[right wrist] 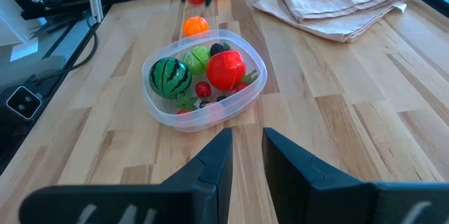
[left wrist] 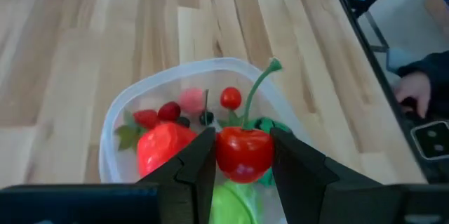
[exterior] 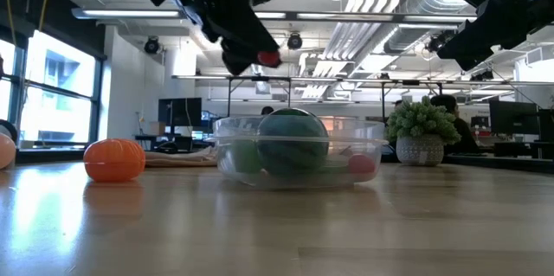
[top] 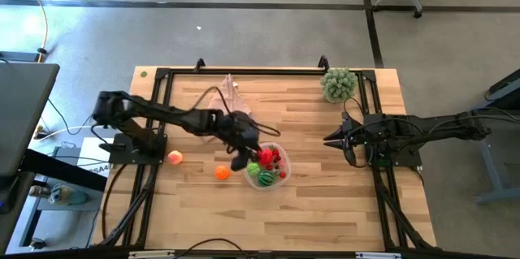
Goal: Pick and placing Produce into tupperware
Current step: Put the cherry into the transparent bin
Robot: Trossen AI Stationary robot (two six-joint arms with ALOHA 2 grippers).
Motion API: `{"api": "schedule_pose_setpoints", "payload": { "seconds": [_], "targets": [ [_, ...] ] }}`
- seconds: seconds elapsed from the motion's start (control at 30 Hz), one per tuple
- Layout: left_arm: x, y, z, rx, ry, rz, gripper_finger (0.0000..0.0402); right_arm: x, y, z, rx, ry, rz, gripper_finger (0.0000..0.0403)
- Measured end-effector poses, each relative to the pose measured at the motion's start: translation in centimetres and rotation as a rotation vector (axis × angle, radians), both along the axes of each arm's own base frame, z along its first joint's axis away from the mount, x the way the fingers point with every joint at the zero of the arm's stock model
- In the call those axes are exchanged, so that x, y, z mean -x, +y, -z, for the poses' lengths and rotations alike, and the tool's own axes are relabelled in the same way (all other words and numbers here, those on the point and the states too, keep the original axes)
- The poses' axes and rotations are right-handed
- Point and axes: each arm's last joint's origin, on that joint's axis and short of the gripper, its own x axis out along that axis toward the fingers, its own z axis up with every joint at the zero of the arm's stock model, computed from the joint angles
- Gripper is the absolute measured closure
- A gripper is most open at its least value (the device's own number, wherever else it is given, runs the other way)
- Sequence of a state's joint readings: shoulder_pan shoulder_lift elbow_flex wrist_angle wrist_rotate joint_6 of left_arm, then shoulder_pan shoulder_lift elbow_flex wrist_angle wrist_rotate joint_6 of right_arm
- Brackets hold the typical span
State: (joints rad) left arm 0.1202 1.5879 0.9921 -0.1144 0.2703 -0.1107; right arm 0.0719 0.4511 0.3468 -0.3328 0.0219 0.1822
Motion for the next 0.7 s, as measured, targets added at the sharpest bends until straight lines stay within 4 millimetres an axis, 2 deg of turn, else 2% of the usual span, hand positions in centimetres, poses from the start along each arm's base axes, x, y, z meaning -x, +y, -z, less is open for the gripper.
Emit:
{"api": "schedule_pose_setpoints", "payload": {
  "seconds": [0.2, 0.33, 0.5, 0.63, 0.7],
  "targets": [
    [-2.1, -1.0, 3.3, -0.003, 0.008, 0.036, 0.0286, 0.0, 0.0, 0.0, 0.000, 0.000, 0.000, 0.0335],
    [-3.7, -1.5, 4.7, -0.033, 0.044, 0.069, 0.0286, 0.0, 0.0, 0.0, 0.000, 0.001, 0.000, 0.0335],
    [-5.7, -2.8, 5.4, -0.117, 0.065, 0.155, 0.0286, 0.0, 0.0, 0.0, 0.000, 0.001, 0.000, 0.0335],
    [-6.7, -3.7, 5.3, -0.176, 0.101, 0.183, 0.0286, 0.0, 0.0, 0.0, 0.000, 0.003, 0.000, 0.0335],
    [-6.6, -3.7, 5.5, -0.198, 0.136, 0.182, 0.0286, 0.0, 0.0, 0.0, 0.000, 0.005, 0.000, 0.0335]
  ]
}}
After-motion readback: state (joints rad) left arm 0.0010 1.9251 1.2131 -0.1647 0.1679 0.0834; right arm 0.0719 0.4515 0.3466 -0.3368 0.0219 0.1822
